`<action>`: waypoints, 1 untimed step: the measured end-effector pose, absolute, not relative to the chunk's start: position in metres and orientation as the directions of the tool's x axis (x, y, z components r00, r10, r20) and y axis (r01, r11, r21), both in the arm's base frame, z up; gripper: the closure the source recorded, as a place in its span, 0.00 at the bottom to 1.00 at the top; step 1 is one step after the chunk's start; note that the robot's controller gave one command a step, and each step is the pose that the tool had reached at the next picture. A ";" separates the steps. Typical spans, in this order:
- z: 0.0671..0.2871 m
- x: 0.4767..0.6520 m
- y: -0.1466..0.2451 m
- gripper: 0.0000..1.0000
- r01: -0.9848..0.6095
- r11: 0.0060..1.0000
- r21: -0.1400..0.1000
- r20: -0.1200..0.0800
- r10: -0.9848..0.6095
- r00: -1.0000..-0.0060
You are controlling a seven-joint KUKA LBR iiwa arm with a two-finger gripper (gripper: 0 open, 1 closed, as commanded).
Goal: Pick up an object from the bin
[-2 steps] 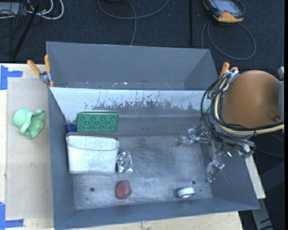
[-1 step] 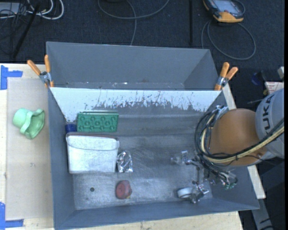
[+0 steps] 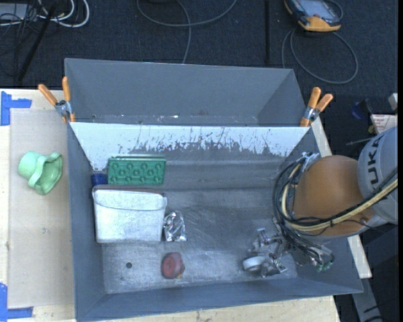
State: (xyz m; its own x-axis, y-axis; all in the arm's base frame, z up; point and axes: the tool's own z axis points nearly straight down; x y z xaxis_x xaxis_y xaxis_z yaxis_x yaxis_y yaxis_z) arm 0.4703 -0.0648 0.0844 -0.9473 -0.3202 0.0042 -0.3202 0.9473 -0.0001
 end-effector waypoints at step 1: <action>0.218 0.498 -0.062 1.00 -0.247 0.969 -0.003 -0.009 -0.247 -0.969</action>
Offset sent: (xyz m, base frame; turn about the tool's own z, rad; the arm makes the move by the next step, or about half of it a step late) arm 0.0254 0.0022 0.1300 0.0782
